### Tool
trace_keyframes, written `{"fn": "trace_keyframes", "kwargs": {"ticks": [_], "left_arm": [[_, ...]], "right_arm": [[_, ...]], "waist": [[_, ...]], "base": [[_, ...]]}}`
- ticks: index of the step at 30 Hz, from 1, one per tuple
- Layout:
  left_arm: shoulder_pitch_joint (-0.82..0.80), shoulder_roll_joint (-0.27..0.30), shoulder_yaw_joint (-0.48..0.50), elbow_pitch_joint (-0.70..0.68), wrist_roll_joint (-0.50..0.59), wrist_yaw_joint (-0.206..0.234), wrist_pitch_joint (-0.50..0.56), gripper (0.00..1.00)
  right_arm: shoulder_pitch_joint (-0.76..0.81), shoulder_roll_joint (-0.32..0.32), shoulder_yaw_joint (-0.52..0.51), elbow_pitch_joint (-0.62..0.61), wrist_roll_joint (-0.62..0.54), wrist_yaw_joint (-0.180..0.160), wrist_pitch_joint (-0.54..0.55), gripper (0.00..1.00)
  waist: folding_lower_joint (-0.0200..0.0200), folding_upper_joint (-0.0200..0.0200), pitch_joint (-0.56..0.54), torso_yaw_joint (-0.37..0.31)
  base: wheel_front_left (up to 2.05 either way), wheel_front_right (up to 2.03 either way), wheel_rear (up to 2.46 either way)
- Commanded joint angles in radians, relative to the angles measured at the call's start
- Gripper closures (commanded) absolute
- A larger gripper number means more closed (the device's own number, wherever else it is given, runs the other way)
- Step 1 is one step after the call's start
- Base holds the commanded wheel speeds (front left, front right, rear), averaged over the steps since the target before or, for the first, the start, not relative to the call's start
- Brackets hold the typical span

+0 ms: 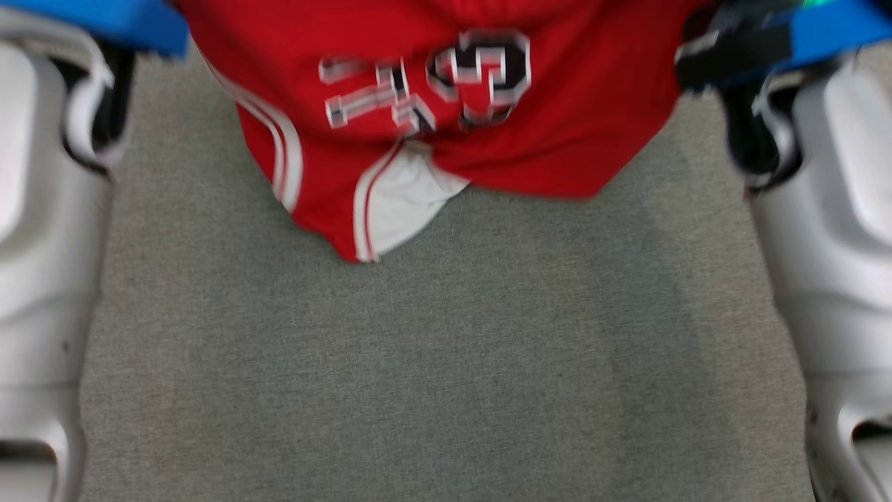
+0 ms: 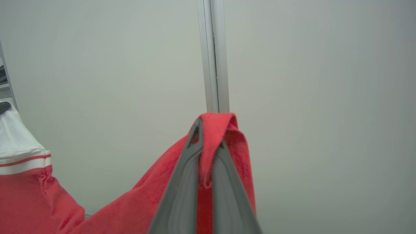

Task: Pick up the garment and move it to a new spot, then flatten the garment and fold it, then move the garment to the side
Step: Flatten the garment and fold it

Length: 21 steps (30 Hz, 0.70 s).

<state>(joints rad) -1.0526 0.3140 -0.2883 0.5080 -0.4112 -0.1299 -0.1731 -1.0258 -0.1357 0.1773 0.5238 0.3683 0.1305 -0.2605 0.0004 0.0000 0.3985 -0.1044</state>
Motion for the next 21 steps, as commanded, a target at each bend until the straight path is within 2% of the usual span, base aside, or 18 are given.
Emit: {"fn": "trace_keyframes", "kwargs": {"ticks": [1,7,13,17,21], "left_arm": [[-0.041,0.006,0.000,0.003,-0.005,0.000,-0.002,1.00],[-0.318,0.033,-0.047,0.066,-0.020,0.000,0.005,1.00],[-0.544,0.040,-0.087,0.137,-0.041,0.000,0.004,1.00],[-0.639,0.028,-0.135,0.190,-0.056,0.000,-0.026,1.00],[-0.671,0.017,-0.171,0.225,-0.079,0.000,-0.052,1.00]], "right_arm": [[-0.038,-0.008,-0.002,0.009,0.010,0.001,-0.001,1.00],[-0.312,-0.051,-0.002,0.101,0.014,0.001,-0.002,1.00],[-0.517,-0.076,-0.010,0.222,0.025,0.001,0.000,1.00],[-0.608,-0.084,-0.023,0.308,0.044,0.001,-0.003,1.00],[-0.634,-0.086,-0.004,0.363,0.049,0.001,-0.004,1.00]], "waist": [[-0.0004,0.0000,0.029,0.019],[-0.0004,0.0000,0.094,0.020],[-0.0004,0.0000,0.130,0.016],[-0.0004,0.0000,0.144,0.021],[-0.0004,0.0000,0.152,0.026]], "base": [[0.00,0.00,0.00],[0.00,0.00,0.00],[0.00,0.00,0.00],[0.00,0.00,0.00],[0.00,0.00,0.00]]}}
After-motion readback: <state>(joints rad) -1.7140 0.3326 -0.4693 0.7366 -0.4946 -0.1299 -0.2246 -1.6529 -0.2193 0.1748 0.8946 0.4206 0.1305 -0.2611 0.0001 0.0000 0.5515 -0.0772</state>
